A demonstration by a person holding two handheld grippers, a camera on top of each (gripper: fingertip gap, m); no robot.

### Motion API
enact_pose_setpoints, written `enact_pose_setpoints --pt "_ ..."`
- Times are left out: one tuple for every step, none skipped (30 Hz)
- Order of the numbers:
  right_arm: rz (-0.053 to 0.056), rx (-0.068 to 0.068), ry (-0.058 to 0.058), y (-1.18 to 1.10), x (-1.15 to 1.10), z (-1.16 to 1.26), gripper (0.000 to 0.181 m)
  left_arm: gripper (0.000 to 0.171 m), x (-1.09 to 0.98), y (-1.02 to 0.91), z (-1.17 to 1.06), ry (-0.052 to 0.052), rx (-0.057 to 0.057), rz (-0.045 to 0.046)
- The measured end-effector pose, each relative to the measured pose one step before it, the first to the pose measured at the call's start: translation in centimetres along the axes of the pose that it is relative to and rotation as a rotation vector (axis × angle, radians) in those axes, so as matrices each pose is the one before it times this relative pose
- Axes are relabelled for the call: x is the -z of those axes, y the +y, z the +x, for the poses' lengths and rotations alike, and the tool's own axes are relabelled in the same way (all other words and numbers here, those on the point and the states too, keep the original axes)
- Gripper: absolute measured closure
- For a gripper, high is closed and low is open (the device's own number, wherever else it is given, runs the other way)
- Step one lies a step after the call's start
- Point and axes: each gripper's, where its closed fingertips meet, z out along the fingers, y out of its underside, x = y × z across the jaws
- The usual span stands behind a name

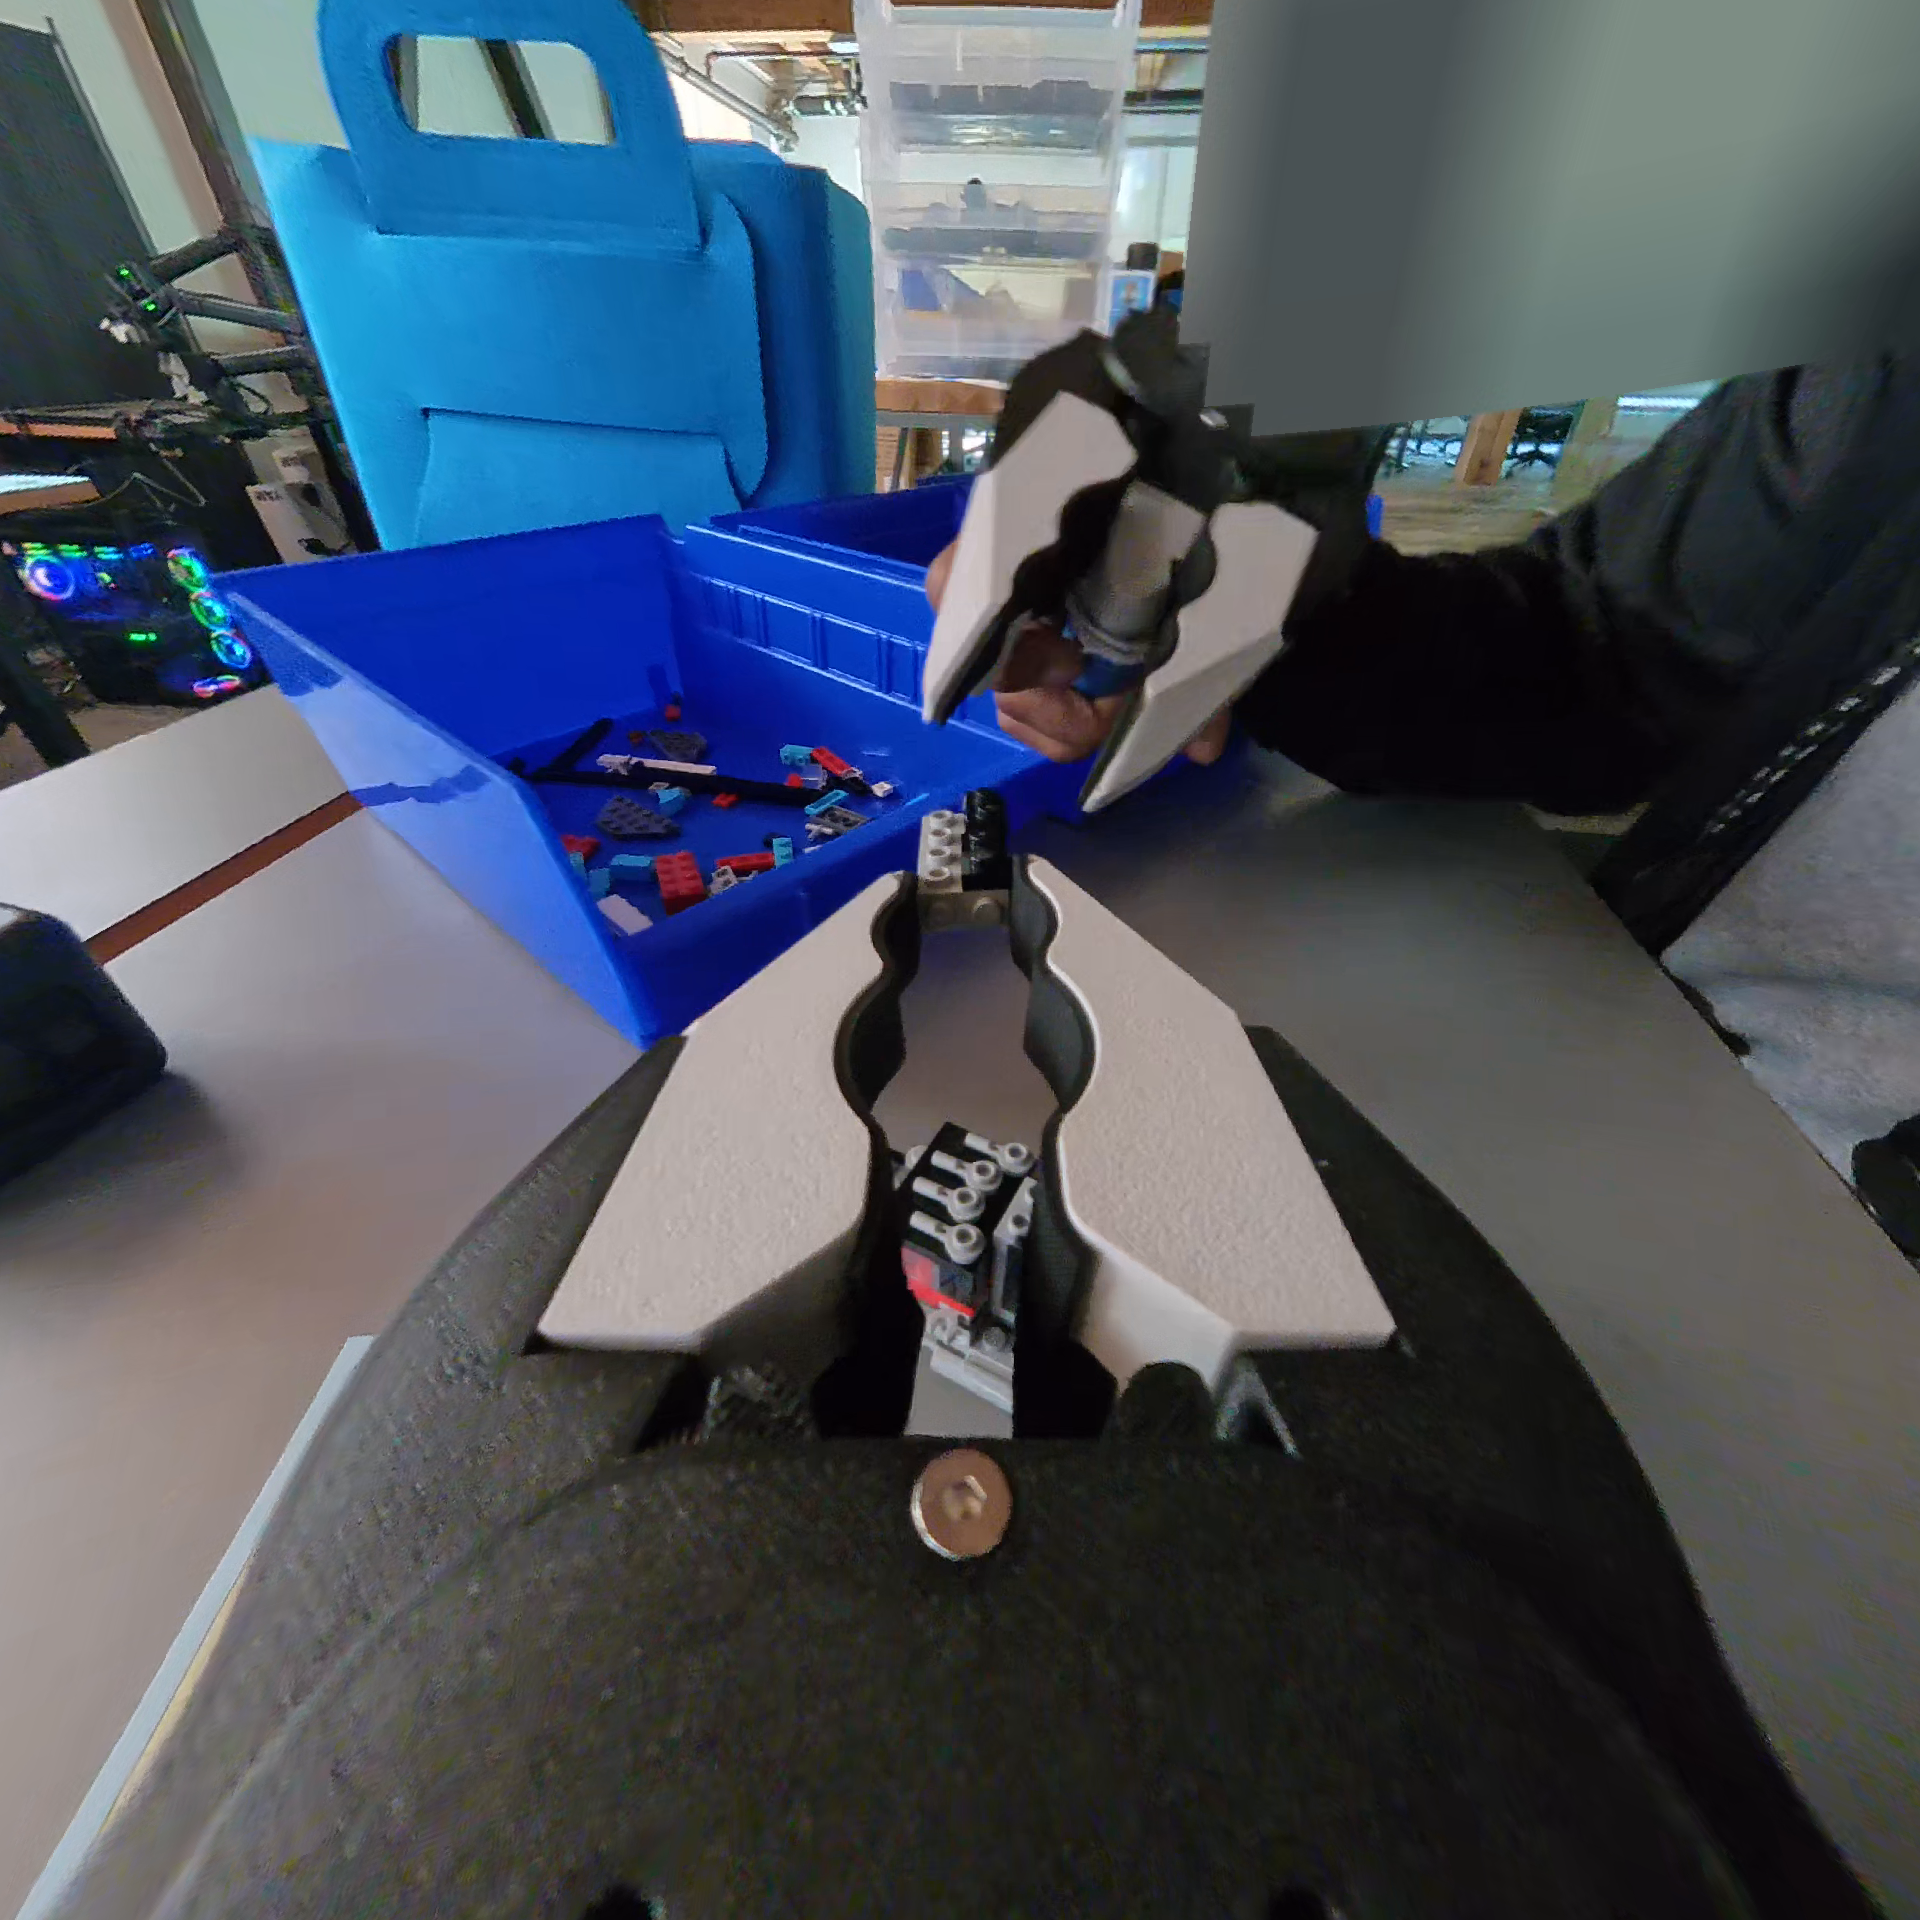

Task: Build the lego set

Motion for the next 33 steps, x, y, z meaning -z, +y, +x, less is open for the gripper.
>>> enact_pose_setpoints --pt "0.0383 0.0527 0.0624 -0.298 0.159 0.122 0.148 0.155 0.078 -0.095 -0.163 -0.0063 0.0092 0.00358" --pt "0.0215 0.0569 0.0509 -0.245 0.064 -0.092 0.148 0.155 0.048 -0.099 -0.111 -0.0037 0.0102 0.00366" --pt "-0.0003 0.0635 0.0397 -0.084 -0.074 -0.241 0.148 0.155 0.021 -0.106 -0.073 -0.0023 0.0099 0.00391" --pt "-0.0117 0.0750 0.0455 0.037 -0.140 -0.122 0.148 0.155 0.006 -0.082 -0.039 -0.0015 0.0090 0.00287" --pt "-0.0153 0.0800 0.0415 0.107 -0.169 -0.106 0.147 0.155 0.001 -0.033 -0.025 -0.0002 0.0075 0.00062" --pt "-0.0058 0.0743 0.0278 -0.019 -0.154 -0.211 0.147 0.155 -0.017 0.010 -0.027 -0.0017 0.0050 -0.00250" --pt "-0.0022 0.0641 0.0361 -0.089 -0.143 0.034 0.147 0.155 -0.025 0.049 -0.040 -0.0039 0.0016 -0.00522" --pt "-0.0073 0.0621 0.0405 -0.001 -0.153 0.192 0.147 0.155 -0.023 0.058 -0.006 -0.0021 -0.0002 -0.00577" --pt "-0.0104 0.0592 0.0336 0.055 -0.177 0.158 0.147 0.155 -0.043 0.042 -0.012 -0.0029 -0.0006 -0.00545" --pt "-0.0051 0.0478 0.0214 -0.025 -0.170 0.054 0.147 0.155 -0.029 0.039 -0.006 -0.0028 -0.0004 -0.00443" --pt "-0.0026 0.0391 0.0115 -0.069 -0.167 -0.062 0.147 0.155 -0.012 0.020 0.005 -0.0013 -0.0003 -0.00292" --pt "-0.0063 0.0331 0.0079 0.012 -0.181 -0.095 0.148 0.155 -0.012 -0.017 0.028 0.0002 -0.0010 -0.00088" --pt "-0.0096 0.0265 0.0024 0.070 -0.198 -0.161 0.147 0.155 0.000 -0.024 0.025 -0.0002 -0.0008 0.00045" --pt "-0.0082 0.0218 0.0000 0.059 -0.158 -0.178 0.147 0.155 0.007 -0.027 -0.011 -0.0007 0.0001 0.00054" --pt "-0.0040 0.0183 0.0013 0.004 -0.119 -0.140 0.148 0.155 0.016 -0.009 -0.028 -0.0013 0.0008 -0.00006" --pt "-0.0017 0.0142 0.0048 -0.032 -0.066 -0.048 0.149 0.155 0.017 0.003 -0.028 -0.0011 0.0005 -0.00021" --pt "-0.0026 0.0097 0.0015 -0.020 -0.080 -0.061 0.149 0.155 0.000 0.017 -0.017 -0.0007 0.0004 -0.00057" --pt "-0.0045 0.0055 -0.0001 0.012 -0.097 -0.078 0.150 0.155 -0.002 0.020 -0.018 0.0000 0.0001 -0.00088" --pt "-0.0027 0.0047 -0.0003 0.006 -0.075 -0.081 0.151 0.155 -0.022 0.016 -0.005 0.0002 0.0006 -0.00069" --pt "-0.0012 0.0056 0.0014 -0.024 -0.059 -0.055 0.152 0.155 -0.022 0.011 0.028 0.0017 0.0009 -0.00020" --pt "-0.0009 0.0039 -0.0018 -0.017 -0.069 -0.087 0.153 0.155 -0.030 0.024 0.021 0.0013 0.0002 -0.00047" --pt "-0.0013 0.0004 -0.0019 0.003 -0.058 -0.067 0.155 0.155 -0.030 0.047 0.024 0.0011 -0.0006 -0.00143" --pt "-0.0007 -0.0018 -0.0011 0.013 -0.054 -0.034 0.156 0.155 -0.023 0.044 0.024 0.0006 -0.0010 -0.00186" --pt "-0.0032 -0.0016 -0.0013 0.054 -0.050 -0.044 0.158 0.155 -0.026 0.025 0.030 0.0013 -0.0015 -0.00119" --pt "-0.0039 0.0006 -0.0005 0.074 -0.051 -0.025 0.160 0.155 -0.016 -0.008 0.041 0.0018 -0.0015 0.00059" --pt "-0.0024 0.0004 0.0020 0.036 -0.028 0.013 0.161 0.155 -0.015 0.007 0.034 0.0012 -0.0010 0.00025" --pt "0.0002 -0.0025 0.0024 -0.001 -0.006 0.038 0.163 0.155 -0.029 0.050 0.006 -0.0004 -0.0020 -0.00236" --pt "0.0011 -0.0035 0.0029 -0.013 0.007 0.078 0.166 0.155 -0.014 0.038 0.026 0.0009 -0.0020 -0.00132" --pt "0.0011 -0.0005 0.0013 -0.027 0.007 0.042 0.166 0.155 0.001 -0.028 0.006 0.0004 -0.0001 0.00289" --pt "0.0010 0.0012 0.0018 -0.012 0.015 0.034 0.166 0.155 0.004 -0.039 0.013 0.0010 0.0009 0.00217" --pt "0.0006 -0.0009 -0.0004 -0.022 0.002 0.004 0.167 0.155 0.007 -0.010 0.013 0.0004 -0.0018 0.00014" --pt "0.0003 0.0002 0.0002 -0.016 0.016 0.000 0.167 0.155 0.002 -0.007 0.014 0.0001 -0.0009 0.00064" --pt "-0.0006 0.0005 -0.0004 -0.010 -0.008 -0.006 0.167 0.155 0.000 -0.001 -0.006 -0.0003 -0.0003 0.00006"
